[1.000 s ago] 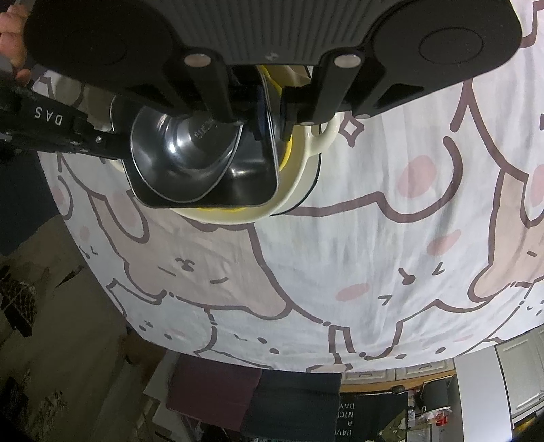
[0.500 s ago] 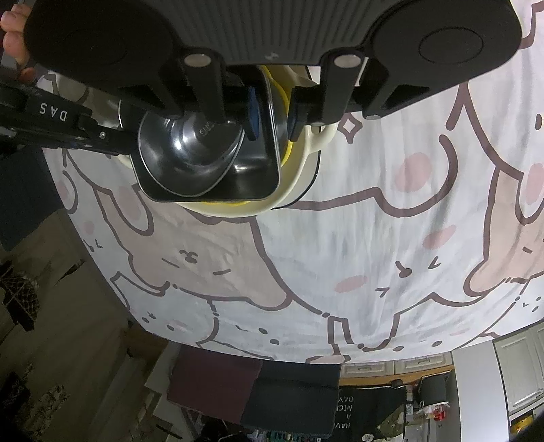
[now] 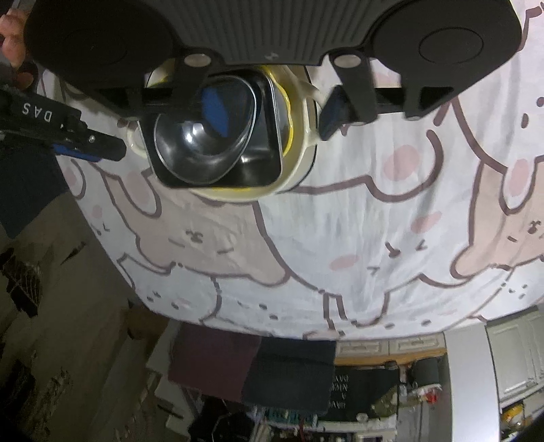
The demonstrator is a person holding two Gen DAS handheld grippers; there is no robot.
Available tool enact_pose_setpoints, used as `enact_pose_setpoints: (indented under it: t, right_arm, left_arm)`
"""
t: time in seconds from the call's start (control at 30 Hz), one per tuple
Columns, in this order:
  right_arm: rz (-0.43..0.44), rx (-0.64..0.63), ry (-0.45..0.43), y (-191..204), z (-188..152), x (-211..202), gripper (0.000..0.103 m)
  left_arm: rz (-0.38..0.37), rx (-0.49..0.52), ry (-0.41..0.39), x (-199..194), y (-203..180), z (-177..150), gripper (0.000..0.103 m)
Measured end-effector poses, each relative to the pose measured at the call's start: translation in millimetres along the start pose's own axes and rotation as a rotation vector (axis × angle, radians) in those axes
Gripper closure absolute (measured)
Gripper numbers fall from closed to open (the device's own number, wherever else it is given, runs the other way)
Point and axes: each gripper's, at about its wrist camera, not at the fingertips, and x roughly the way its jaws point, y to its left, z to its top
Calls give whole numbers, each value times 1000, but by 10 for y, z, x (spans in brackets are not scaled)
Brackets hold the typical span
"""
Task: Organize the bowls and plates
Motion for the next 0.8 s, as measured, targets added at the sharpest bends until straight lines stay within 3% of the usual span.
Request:
enact_pose_setpoints:
  t: [0.27, 0.3, 0.53, 0.67, 0.8]
  right_arm:
    - [-13, -48, -95, 22, -22, -300, 35]
    - [-14, -52, -107, 25, -25, -343, 26]
    - [-22, -74, -237, 19, -72, -709, 1]
    - [-23, -77, -307, -18, -106, -905, 1]
    - [-30, -57, -362, -64, -178, -1045, 0]
  left_arm:
    - [17, -20, -129, -393, -4, -21, 6]
    - [19, -21, -154, -462, -7, -30, 3]
    - [-2, -3, -271, -848, -92, -119, 0]
    - [-13, 24, -344, -1073, -171, -242, 0]
    - [55, 59, -411, -1241, -268, -427, 0]
